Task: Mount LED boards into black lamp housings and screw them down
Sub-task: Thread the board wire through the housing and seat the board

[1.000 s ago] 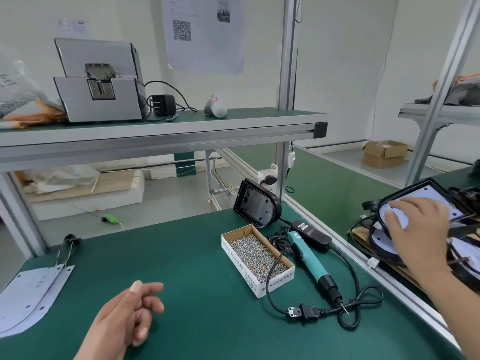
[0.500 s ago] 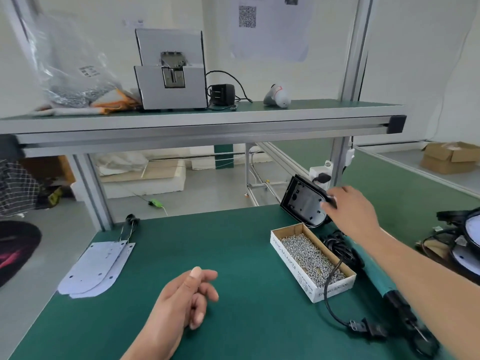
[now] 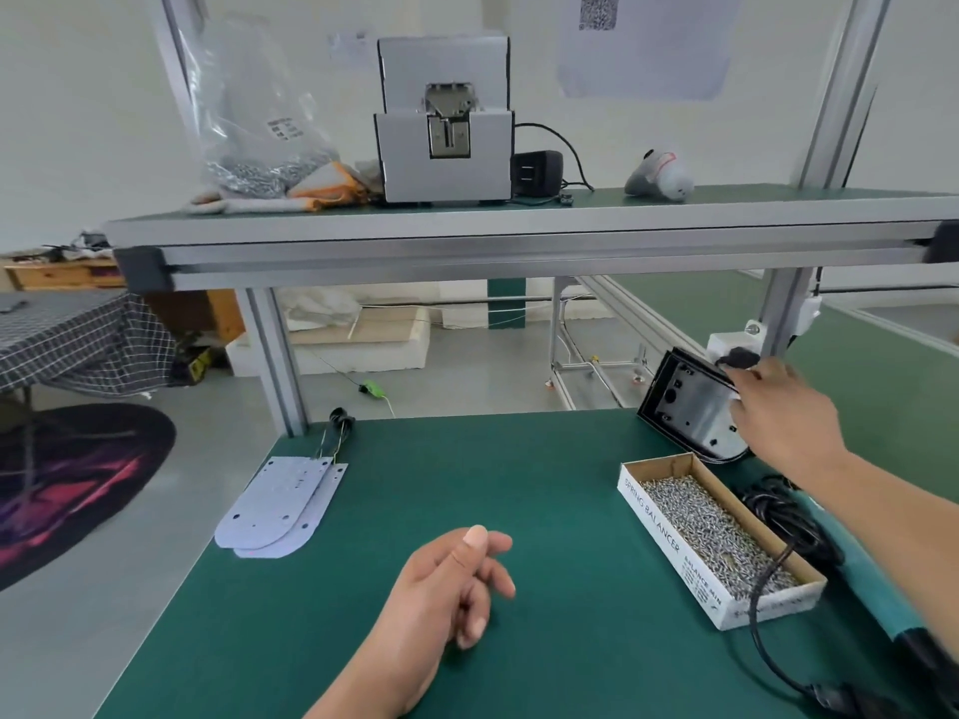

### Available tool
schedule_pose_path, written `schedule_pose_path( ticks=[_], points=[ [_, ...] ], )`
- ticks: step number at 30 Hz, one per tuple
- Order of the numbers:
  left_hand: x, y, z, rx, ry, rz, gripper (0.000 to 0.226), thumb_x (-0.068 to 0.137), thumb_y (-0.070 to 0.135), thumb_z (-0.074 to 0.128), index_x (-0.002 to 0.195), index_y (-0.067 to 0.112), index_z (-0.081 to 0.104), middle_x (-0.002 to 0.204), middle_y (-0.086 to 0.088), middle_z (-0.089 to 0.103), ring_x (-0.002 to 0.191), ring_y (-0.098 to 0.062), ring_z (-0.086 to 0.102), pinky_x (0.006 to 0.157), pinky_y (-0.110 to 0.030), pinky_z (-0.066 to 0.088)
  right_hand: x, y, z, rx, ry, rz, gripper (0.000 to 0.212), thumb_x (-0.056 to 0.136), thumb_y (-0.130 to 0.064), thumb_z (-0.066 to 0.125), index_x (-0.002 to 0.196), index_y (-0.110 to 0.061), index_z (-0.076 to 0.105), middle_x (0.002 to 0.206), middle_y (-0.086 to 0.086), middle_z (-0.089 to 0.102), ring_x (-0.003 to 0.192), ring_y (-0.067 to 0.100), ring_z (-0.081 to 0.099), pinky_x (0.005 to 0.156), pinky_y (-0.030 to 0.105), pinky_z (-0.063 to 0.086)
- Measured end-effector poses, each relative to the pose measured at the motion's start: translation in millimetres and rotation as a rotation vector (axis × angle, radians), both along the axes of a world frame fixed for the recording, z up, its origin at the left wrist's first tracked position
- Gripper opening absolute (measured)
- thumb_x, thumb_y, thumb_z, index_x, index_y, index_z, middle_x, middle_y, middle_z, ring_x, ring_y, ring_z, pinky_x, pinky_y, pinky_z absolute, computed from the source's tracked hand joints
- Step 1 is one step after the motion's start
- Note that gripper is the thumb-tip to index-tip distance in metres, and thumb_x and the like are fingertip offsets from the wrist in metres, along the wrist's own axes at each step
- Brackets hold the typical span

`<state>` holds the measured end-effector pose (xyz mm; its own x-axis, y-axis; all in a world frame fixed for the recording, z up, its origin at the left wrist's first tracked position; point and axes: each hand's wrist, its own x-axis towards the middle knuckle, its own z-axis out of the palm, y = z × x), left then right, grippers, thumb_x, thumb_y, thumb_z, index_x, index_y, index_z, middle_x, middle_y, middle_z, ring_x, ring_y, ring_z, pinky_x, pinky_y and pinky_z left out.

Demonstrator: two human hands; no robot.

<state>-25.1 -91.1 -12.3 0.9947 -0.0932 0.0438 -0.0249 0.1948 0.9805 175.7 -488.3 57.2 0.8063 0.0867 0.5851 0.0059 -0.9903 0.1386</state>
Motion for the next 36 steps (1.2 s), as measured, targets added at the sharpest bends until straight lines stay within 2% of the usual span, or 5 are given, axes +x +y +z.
schedule_pose_path(
  ticks=[11, 16, 25, 32, 36],
  points=[
    [1.6, 2.0, -2.7, 0.035, -0.018, -0.025, 0.049, 0.087, 0.064, 0.067, 0.110, 0.023, 0.079, 0.090, -0.018, 0.072, 0.051, -0.018, 0.044, 0.049, -0.026, 0.036, 0.3, -16.3, -5.9, 0.074, -0.108, -0.007, 0.009, 0.095, -0.009, 0.066, 0.092, -0.007, 0.074, 0.084, 0.015, 0.067, 0.082, 0.040, 0.059, 0.053, 0.039, 0.054],
    [1.5, 1.9, -2.2, 0.021, -0.017, -0.031, 0.049, 0.087, 0.064, 0.068, 0.110, 0.022, 0.079, 0.090, -0.018, 0.071, 0.051, -0.017, 0.044, 0.049, -0.026, 0.036, 1.2, -19.8, -6.3, 0.176, -0.105, 0.014, 0.017, 0.099, -0.014, 0.066, 0.108, -0.006, 0.079, 0.104, 0.021, 0.072, 0.101, 0.049, 0.059, 0.068, 0.047, 0.057],
    [-0.1, 1.7, 0.6, 0.015, -0.019, -0.030, 0.050, 0.085, 0.065, 0.067, 0.108, 0.022, 0.079, 0.090, -0.019, 0.071, 0.052, -0.019, 0.044, 0.050, -0.028, 0.036, -11.3, -17.0, 2.1, 0.389, -0.077, 0.077, 0.023, 0.106, -0.024, 0.057, 0.120, -0.019, 0.074, 0.108, 0.014, 0.069, 0.092, 0.041, 0.064, 0.069, 0.042, 0.052],
    [-0.6, 1.4, 1.4, 0.002, -0.012, -0.017, 0.050, 0.086, 0.064, 0.067, 0.109, 0.021, 0.079, 0.091, -0.019, 0.071, 0.052, -0.020, 0.044, 0.049, -0.028, 0.035, -33.2, 1.0, 23.5, 0.647, -0.036, 0.146, 0.029, 0.109, -0.027, 0.050, 0.121, -0.010, 0.071, 0.101, 0.016, 0.067, 0.090, 0.036, 0.059, 0.076, 0.043, 0.047],
    [-1.4, 0.9, 1.6, 0.006, -0.010, 0.002, 0.049, 0.086, 0.065, 0.066, 0.108, 0.023, 0.079, 0.091, -0.019, 0.071, 0.053, -0.020, 0.044, 0.050, -0.028, 0.035, -62.5, 32.3, 35.2, 0.822, 0.016, 0.216, 0.032, 0.109, -0.025, 0.053, 0.133, -0.014, 0.070, 0.128, 0.015, 0.070, 0.117, 0.037, 0.062, 0.097, 0.044, 0.048]
  ],
)
